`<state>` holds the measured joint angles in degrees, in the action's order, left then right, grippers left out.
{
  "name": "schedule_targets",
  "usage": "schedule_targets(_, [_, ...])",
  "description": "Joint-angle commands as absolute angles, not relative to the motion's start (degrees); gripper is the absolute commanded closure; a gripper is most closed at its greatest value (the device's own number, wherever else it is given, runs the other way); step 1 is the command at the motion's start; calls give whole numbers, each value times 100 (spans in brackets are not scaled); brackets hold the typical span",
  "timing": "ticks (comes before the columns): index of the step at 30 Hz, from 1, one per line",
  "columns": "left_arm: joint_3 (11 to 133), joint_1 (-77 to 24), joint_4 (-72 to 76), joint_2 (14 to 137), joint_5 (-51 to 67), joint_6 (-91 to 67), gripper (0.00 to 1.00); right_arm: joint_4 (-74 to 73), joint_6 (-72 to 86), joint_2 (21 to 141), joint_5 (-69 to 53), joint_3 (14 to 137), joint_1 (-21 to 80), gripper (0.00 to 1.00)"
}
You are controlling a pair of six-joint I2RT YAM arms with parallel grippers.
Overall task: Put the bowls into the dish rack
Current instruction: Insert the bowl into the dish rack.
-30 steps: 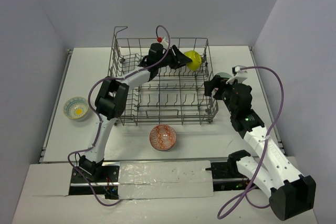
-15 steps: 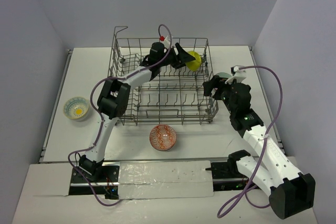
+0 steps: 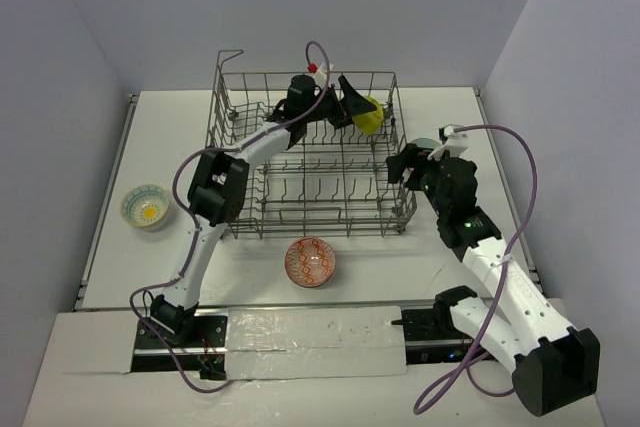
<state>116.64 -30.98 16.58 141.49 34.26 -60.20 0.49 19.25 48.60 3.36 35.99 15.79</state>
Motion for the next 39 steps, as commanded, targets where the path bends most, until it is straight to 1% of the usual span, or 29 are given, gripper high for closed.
schedule_targets(1, [12102,-3138,1504,14247,3428,-5643,6,369,1890,4869,299,3612,1538,11])
schedule_targets(12, [12357,-3120,633,14001,3313,-5080,4,369,1881,4825,290,3595,1538,11])
schedule_targets(15, [12349,-3120,466,13957,3305,-4992,1,369,1890,4825,281,3603,1547,11])
schedule_targets(31, [12296,-3006,-211,13983,3006,-4772,1,369,1890,4825,264,3603,1547,11])
schedule_targets(39, [12331,-2979,-501,13702,2769,-4614,1,369,1881,4825,255,3604,1538,11])
